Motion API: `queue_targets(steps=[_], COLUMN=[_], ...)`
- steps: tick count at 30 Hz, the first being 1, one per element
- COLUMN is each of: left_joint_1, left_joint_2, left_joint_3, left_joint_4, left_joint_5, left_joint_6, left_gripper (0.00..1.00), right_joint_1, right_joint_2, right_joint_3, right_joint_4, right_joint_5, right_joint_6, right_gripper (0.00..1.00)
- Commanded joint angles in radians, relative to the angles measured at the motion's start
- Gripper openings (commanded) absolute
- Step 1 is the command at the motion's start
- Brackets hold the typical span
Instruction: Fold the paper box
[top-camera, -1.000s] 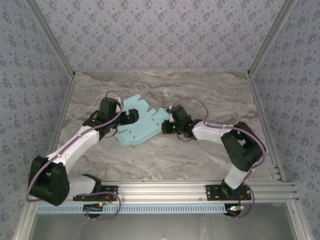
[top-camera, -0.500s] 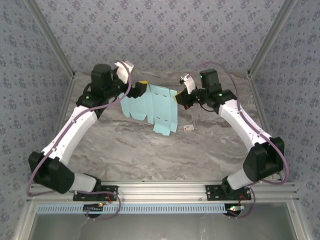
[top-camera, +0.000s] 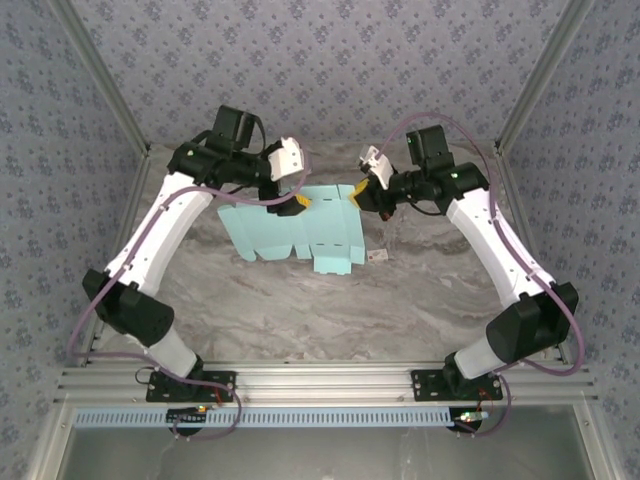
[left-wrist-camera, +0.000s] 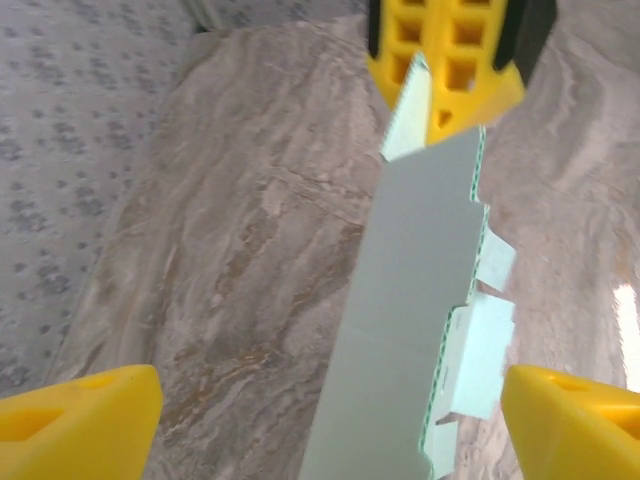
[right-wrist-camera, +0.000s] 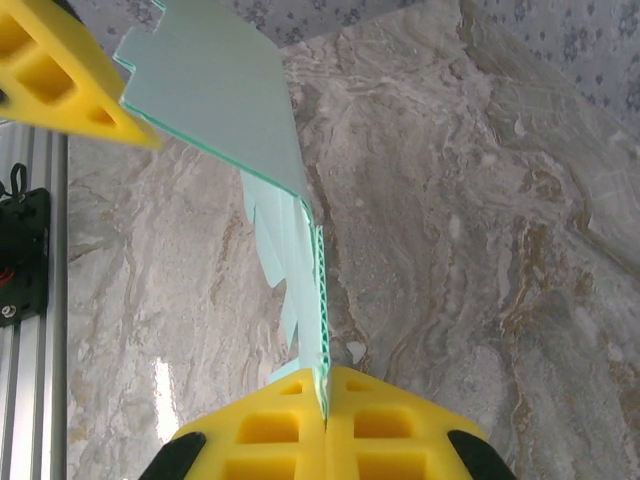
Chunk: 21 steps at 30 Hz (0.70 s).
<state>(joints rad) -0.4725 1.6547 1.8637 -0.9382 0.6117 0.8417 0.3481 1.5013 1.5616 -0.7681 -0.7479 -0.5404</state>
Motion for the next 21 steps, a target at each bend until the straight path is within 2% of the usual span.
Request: queue_targets(steps=[1, 5, 14, 18, 21], left_joint_1=[-0.011, -0.015, -0.014, -0.015, -0.015], left_joint_2=[0.064, 0.117, 0.113, 0.106, 0.095], left_joint_3=[0.08, 0.168, 0.17, 0.164, 0.154], left_joint_4=[-0.171, -0.21, -0.232, -0.234, -0.228], left_joint_5=[0.06, 0.074, 0.108, 0.102, 0.099], left_joint_6=[0.071, 0.02, 0.019, 0.007, 0.002], left_gripper=[0.77, 0.65, 0.36, 0.32, 0.33], right_joint_1=[-0.002, 0.005, 0.015, 0.019, 0.023], right_joint_2=[-0.009, 0.004, 0.041, 0.053, 0.065], right_joint_3=[0.069, 0.113, 0.189, 0.196, 0.205], right_joint_4=[-0.074, -0.107, -0.149, -0.155, -0.166], right_joint_5=[-0.03, 0.0, 0.052, 0.072, 0.076], right_joint_6=[-0.075, -0.113, -0.139, -0.139, -0.14], right_gripper=[0.0, 0.0, 0.0, 0.0, 0.0])
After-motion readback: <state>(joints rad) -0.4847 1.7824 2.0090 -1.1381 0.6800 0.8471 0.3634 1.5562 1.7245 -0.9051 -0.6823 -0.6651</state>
